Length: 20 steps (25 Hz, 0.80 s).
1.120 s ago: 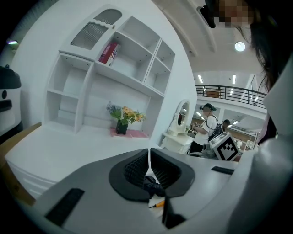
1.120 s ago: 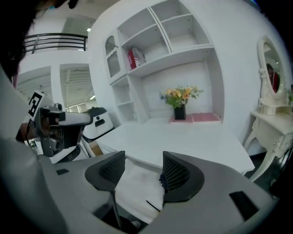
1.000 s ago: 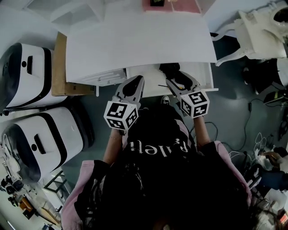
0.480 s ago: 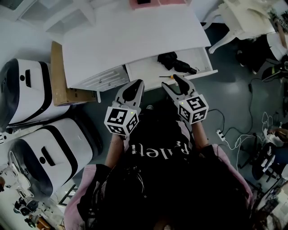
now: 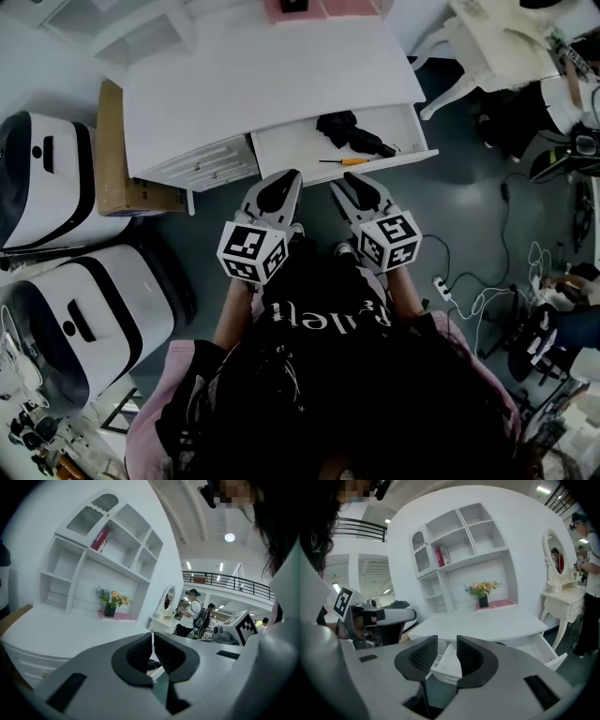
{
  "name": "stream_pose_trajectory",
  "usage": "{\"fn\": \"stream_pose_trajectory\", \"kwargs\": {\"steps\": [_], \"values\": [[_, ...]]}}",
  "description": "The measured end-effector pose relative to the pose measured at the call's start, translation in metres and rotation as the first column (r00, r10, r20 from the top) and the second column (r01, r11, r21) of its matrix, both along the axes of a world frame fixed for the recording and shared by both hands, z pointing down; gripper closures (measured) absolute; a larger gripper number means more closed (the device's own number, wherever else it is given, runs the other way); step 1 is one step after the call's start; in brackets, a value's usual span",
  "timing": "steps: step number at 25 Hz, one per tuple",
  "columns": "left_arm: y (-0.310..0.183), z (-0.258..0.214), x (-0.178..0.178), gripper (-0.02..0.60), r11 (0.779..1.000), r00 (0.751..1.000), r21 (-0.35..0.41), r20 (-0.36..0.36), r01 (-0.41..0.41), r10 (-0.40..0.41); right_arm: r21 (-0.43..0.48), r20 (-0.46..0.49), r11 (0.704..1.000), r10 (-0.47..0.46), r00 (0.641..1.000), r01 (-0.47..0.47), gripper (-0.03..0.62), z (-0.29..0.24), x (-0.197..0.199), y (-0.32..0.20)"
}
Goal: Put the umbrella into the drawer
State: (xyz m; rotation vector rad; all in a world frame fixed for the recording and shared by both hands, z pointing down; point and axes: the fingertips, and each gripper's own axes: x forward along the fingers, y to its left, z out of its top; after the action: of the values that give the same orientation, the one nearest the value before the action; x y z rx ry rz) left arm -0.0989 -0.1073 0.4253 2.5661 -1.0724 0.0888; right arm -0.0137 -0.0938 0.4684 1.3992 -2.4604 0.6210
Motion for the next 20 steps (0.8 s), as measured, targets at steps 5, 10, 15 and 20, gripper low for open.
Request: {"fn": "stream_pose_trajectory", "kwargs": {"steps": [5,10,15,20], "values": [[0.005,-0.006,0.008,0.557,0.999,0.999,0.01,0.001,0.041,-0.041,0.013,0.007,0.999,-0.034,0.999,0.034,0.481,-0.008,0.008,0.007],[0.027,-0.01,0.016,0.557,0.992,0.992,0.002,0.008,0.125,-0.125,0.011,0.02,0.997,-0.071,0.997,0.07,0.507,-0.012,0.026,0.032],[0.065,-0.016,0.037,0.557,0.988,0.987,0.012,0.026,0.156,-0.157,0.018,0.038,0.994,-0.106,0.994,0.105,0.514,-0.015,0.048,0.062],[0.101,-0.02,0.054,0.557,0.983,0.982,0.026,0.036,0.184,-0.185,0.029,0.054,0.988,-0.151,0.987,0.15,0.519,-0.015,0.056,0.091]]}}
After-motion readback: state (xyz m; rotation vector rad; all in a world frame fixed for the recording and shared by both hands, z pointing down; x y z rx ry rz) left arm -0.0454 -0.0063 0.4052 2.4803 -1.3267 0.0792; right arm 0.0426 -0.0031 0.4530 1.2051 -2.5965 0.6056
